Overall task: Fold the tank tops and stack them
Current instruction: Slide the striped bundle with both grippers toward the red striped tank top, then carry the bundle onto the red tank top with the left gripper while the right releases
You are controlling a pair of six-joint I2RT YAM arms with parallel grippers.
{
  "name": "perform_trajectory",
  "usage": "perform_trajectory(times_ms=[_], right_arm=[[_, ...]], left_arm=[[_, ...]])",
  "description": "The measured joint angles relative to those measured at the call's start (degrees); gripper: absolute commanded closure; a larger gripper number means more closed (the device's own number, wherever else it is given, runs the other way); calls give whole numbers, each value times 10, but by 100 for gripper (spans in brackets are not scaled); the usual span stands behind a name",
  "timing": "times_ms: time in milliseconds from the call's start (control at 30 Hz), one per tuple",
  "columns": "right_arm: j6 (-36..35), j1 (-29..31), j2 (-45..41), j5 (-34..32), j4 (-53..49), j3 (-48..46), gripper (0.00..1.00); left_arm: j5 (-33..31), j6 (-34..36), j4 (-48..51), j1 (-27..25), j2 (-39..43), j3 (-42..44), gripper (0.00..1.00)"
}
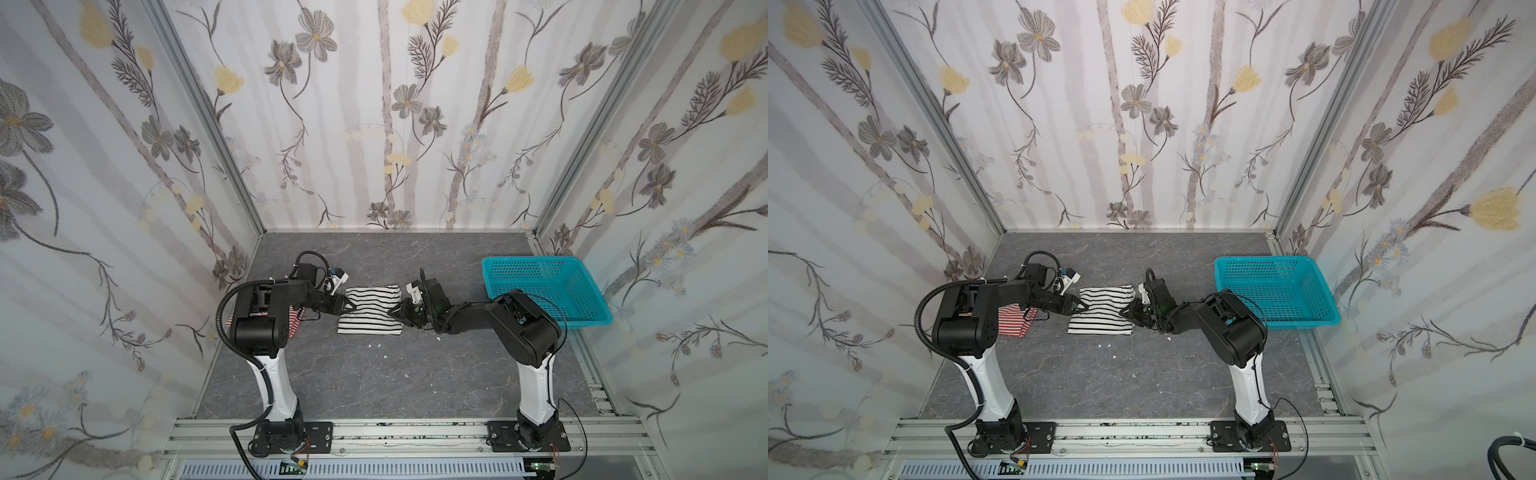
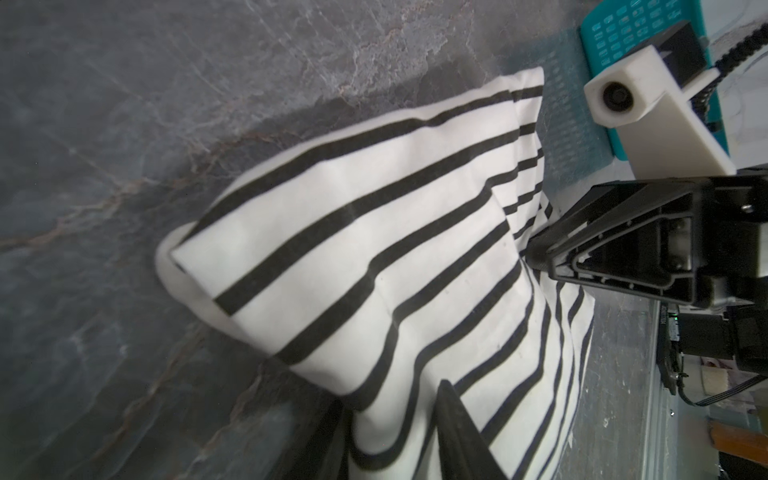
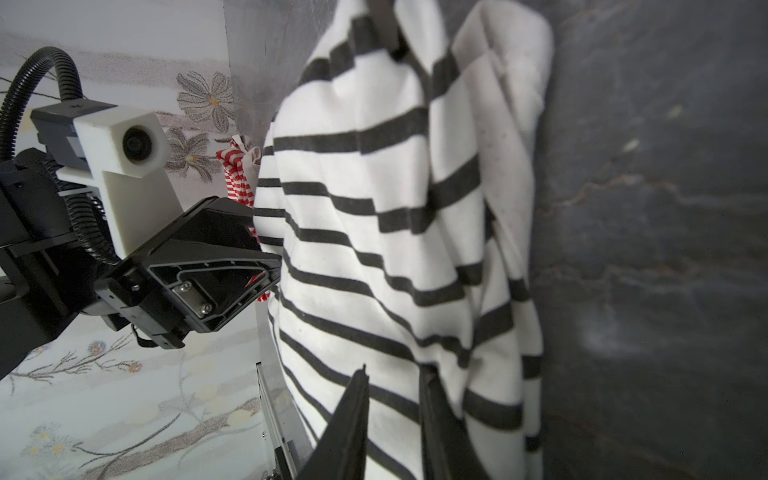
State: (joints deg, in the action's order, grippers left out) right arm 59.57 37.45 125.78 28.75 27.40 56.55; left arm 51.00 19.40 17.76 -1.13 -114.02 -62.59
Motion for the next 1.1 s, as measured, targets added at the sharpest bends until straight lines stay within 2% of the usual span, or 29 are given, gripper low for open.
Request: perform_trajectory(times_ms=[67,100,200,300,433,633,867,1100], right_arm=[[4,1,-2,0,2,-3,75],[4,1,-3,0,2,-5,75],[6,2,-14,0,-4,-12,73],[6,2,-28,-1,-17,-16,67],[3,2,-54,3,-30,-17,65],[-6,-2,-63,5,-47,-6,65],[-7,-1,-31,10,-46,13,65],[-5,0,-26,13,-47,30,65]], left_arm=[[4,-7,6,0,-7,-5,96],[9,-13,11,0,-9,-5,100],[3,-15,23,2,-2,-6,100],[-16,-16,45,9,24,-5,100],[-41,2,77,36,71,-11,100],[-102,82,158,80,124,-44,100],[-188,186,261,117,174,-92,100],[-238,266,343,162,189,-163,100]])
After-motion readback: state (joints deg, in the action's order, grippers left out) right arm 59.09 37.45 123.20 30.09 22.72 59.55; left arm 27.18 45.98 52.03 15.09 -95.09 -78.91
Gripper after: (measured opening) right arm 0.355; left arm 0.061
